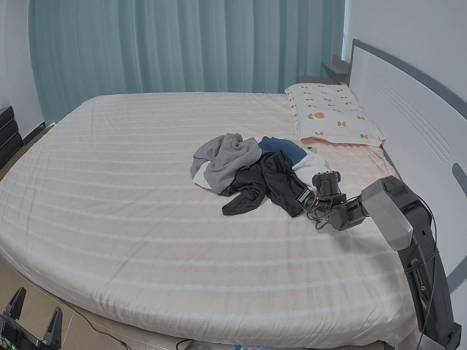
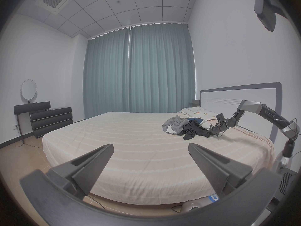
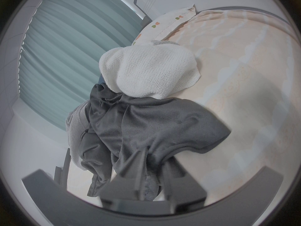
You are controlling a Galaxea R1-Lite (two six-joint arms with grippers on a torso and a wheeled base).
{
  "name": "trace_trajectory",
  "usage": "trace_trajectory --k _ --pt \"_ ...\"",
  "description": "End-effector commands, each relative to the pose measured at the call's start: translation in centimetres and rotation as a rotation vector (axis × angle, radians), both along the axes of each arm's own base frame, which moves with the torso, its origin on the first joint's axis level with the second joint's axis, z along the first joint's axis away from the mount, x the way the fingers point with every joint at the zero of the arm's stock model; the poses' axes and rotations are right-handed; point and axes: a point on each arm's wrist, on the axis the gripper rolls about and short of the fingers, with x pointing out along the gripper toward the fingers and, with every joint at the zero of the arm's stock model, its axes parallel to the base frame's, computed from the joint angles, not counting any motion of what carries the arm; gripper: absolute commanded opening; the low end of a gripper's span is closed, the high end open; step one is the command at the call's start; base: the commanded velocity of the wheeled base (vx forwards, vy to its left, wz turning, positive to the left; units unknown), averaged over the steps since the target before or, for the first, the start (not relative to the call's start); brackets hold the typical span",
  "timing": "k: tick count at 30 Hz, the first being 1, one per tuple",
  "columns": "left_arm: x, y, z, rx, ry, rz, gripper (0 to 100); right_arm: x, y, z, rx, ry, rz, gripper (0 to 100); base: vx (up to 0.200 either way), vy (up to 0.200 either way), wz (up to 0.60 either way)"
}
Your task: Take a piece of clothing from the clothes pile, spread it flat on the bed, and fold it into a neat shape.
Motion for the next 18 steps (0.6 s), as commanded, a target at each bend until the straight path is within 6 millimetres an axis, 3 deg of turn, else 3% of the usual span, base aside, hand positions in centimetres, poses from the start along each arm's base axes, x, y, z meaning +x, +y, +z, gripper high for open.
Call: trace_trajectory --k 1,6,15,18 --pt "0.0 0.0 -0.4 0.0 -0.003 0.0 100 -1.5 -0.3 3.0 0.041 -0.001 -0.008 0 0.0 0.0 0.0" --pt "0.0 0.0 -0.4 0.0 -0.003 -0.001 100 -5.2 -0.9 6.8 0.138 -0.007 0.031 0 0.0 0.0 0.0" --pt "0.0 0.0 -0.4 0.009 -0.005 -0.006 100 -17.2 -0.9 12.6 0.214 -0.091 0.222 0 0.0 0.0 0.0" --pt "0.0 0.0 -0.4 0.004 -0.005 -0.004 100 -20.3 -1.1 14.1 0.222 -0.101 0.261 0 0.0 0.0 0.0"
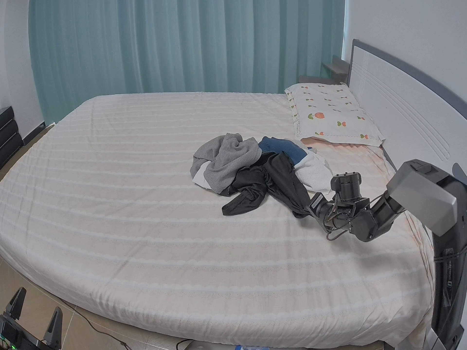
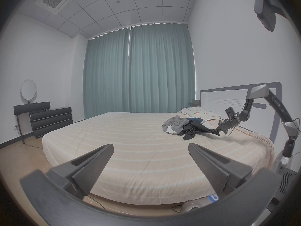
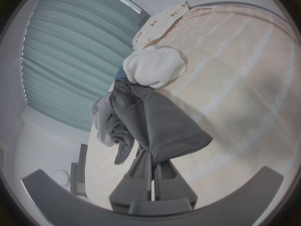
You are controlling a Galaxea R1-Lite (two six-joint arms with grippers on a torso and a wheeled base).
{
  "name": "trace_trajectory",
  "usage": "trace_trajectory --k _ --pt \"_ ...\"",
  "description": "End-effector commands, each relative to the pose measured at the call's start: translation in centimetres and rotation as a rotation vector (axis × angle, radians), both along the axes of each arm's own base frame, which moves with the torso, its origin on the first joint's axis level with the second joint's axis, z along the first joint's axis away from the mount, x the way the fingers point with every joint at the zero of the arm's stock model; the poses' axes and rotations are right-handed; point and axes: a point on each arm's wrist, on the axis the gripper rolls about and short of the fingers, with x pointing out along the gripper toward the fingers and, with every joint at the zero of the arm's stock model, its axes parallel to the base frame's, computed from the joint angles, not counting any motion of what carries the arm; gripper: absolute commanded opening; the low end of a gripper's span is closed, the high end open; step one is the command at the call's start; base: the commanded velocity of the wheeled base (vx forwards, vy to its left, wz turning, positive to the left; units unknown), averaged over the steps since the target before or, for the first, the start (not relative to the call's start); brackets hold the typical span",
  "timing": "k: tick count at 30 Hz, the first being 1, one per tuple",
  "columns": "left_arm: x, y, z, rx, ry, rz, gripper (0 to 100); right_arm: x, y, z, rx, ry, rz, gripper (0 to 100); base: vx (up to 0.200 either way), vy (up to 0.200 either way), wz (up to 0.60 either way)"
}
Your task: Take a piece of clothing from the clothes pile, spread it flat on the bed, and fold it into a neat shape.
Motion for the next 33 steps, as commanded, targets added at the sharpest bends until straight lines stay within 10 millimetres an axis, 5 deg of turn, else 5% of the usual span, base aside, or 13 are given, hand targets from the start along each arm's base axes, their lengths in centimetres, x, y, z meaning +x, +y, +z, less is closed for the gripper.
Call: trace_trajectory --k 1,9,11,17,18,22,28,33 --pt "0.0 0.0 -0.4 0.004 -0.004 -0.002 100 -11.2 -0.1 9.0 0.099 -0.158 0.155 0 0.0 0.0 0.0" --pt "-0.1 0.0 0.0 0.001 -0.029 0.005 100 -18.6 -0.7 12.3 0.125 -0.225 0.249 0 0.0 0.0 0.0" --pt "-1.7 0.0 6.5 -0.07 -0.24 -0.024 100 -20.9 -1.2 13.4 0.125 -0.279 0.281 0 0.0 0.0 0.0" --pt "-0.4 -0.3 8.5 -0.02 -0.14 -0.13 100 -22.2 -1.9 15.3 0.122 -0.383 0.292 0 0.0 0.0 0.0" --pt "2.1 -0.4 8.6 -0.016 0.008 -0.169 100 -23.2 -2.4 16.3 0.136 -0.425 0.297 0 0.0 0.0 0.0" --pt "5.5 -0.6 9.4 0.006 0.145 -0.229 100 -23.7 -2.7 16.7 0.111 -0.428 0.296 0 0.0 0.0 0.0" --pt "10.6 -1.4 9.4 0.02 0.29 -0.313 100 -24.1 -2.9 20.1 0.128 -0.52 0.301 0 0.0 0.0 0.0" --pt "15.5 -3.9 8.1 -0.017 0.391 -0.431 100 -24.2 -2.5 25.0 0.168 -0.615 0.316 0 0.0 0.0 0.0"
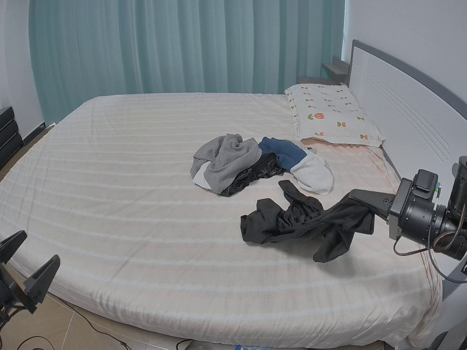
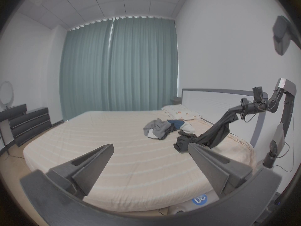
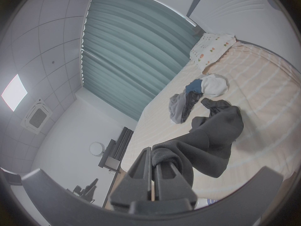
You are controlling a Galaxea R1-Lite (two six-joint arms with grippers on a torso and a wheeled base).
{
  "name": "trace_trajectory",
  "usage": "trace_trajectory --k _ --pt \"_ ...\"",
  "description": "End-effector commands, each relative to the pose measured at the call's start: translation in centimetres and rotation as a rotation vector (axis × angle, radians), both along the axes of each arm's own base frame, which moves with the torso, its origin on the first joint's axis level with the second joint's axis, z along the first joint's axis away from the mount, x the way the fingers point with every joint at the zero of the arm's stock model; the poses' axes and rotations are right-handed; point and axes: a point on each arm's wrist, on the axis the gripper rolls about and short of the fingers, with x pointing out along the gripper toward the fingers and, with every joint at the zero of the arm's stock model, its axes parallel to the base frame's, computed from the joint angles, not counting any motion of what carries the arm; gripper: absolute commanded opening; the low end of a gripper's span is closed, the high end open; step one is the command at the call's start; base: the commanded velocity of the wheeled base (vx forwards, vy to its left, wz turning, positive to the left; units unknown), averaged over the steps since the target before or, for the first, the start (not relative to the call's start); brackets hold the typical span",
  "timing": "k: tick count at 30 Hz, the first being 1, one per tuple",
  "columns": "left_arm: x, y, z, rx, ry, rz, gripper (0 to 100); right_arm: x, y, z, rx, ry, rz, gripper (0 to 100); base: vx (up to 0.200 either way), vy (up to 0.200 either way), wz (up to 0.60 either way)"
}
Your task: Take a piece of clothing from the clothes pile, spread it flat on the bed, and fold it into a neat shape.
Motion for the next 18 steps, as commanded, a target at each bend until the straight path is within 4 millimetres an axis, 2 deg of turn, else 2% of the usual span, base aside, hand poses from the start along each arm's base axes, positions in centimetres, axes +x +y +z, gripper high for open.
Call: trace_trajectory --k 1,3,4,6,7,9,11,12,17,18 --pt "8.7 -3.5 -2.3 0.002 0.28 -0.181 100 -1.6 -0.3 7.5 0.084 -0.184 0.03 0 0.0 0.0 0.0" --pt "9.5 -4.1 -2.8 0.004 0.307 -0.193 100 -1.5 0.0 7.5 0.077 -0.169 0.043 0 0.0 0.0 0.0" --pt "10.6 -5.3 -3.7 0.004 0.342 -0.208 100 -1.7 0.7 6.7 0.057 -0.129 0.084 0 0.0 0.0 0.0" --pt "11.4 -6.5 -4.4 -0.011 0.369 -0.222 100 -1.8 1.6 6.0 0.045 -0.101 0.121 0 0.0 0.0 0.0" --pt "11.4 -6.5 -4.4 -0.011 0.369 -0.222 100 -1.8 1.6 6.0 0.045 -0.101 0.121 0 0.0 0.0 0.0" --pt "12.1 -8.3 -5.3 -0.031 0.4 -0.245 100 -1.7 1.9 5.0 0.027 -0.067 0.142 0 0.0 0.0 0.0" --pt "12.1 -8.8 -5.5 -0.036 0.406 -0.253 100 -1.6 2.2 4.6 0.018 -0.053 0.149 0 0.0 0.0 0.0" --pt "12.4 -9.9 -6.2 -0.032 0.444 -0.284 100 -1.4 2.7 4.3 0.013 -0.041 0.168 0 0.0 0.0 0.0" --pt "13.0 -12.6 -8.2 0.01 0.536 -0.344 100 -1.0 3.3 4.0 0.005 -0.024 0.18 0 0.0 0.0 0.0" --pt "13.0 -12.6 -8.2 0.01 0.536 -0.344 100 -1.0 3.3 4.0 0.005 -0.024 0.18 0 0.0 0.0 0.0"
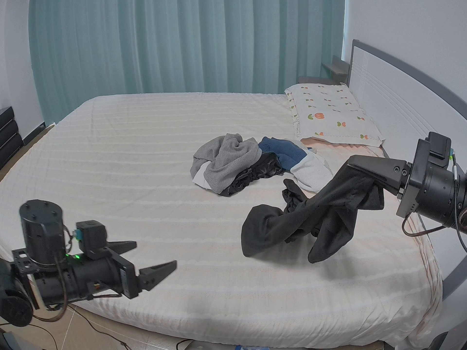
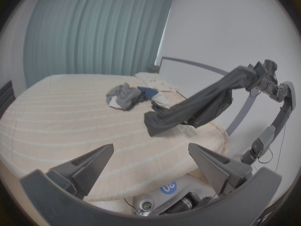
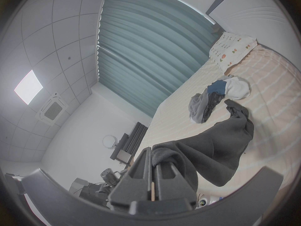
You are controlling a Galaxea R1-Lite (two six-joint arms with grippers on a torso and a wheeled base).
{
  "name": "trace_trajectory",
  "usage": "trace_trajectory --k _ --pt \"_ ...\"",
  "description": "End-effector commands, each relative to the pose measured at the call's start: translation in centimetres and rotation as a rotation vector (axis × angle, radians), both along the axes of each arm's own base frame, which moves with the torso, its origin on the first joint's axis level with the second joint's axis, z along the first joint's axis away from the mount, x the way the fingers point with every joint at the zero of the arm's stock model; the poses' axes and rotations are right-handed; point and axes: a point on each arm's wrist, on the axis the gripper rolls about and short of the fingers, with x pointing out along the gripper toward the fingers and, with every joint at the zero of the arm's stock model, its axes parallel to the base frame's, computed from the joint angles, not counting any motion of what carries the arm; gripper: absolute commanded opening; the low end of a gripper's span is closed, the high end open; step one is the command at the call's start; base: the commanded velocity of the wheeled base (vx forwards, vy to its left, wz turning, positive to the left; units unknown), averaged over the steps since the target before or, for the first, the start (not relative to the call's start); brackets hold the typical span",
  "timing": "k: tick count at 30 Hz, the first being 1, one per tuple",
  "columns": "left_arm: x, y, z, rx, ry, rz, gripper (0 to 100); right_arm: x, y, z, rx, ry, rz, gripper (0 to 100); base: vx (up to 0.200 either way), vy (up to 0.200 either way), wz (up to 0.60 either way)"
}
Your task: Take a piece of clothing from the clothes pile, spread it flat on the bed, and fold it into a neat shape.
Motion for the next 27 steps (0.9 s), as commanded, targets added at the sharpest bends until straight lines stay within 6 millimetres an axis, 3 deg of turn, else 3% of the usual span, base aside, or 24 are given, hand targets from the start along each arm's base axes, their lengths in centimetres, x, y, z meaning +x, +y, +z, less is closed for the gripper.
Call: trace_trajectory --k 1,8,15,27 --pt "1.7 -4.1 -3.8 0.077 0.129 -0.066 100 0.4 1.6 -0.8 -0.027 0.038 0.052 0 0.0 0.0 0.0" --pt "4.3 -7.1 -6.2 0.102 0.126 -0.037 100 -0.2 1.8 -0.7 -0.021 0.033 0.072 0 0.0 0.0 0.0" --pt "5.8 -10.3 -7.7 0.002 0.081 0.0 100 -0.6 2.3 0.1 -0.008 0.013 0.098 0 0.0 0.0 0.0" --pt "8.1 -12.5 -9.5 -0.018 0.034 0.027 100 -1.7 3.4 1.0 0.014 -0.013 0.167 0 0.0 0.0 0.0"
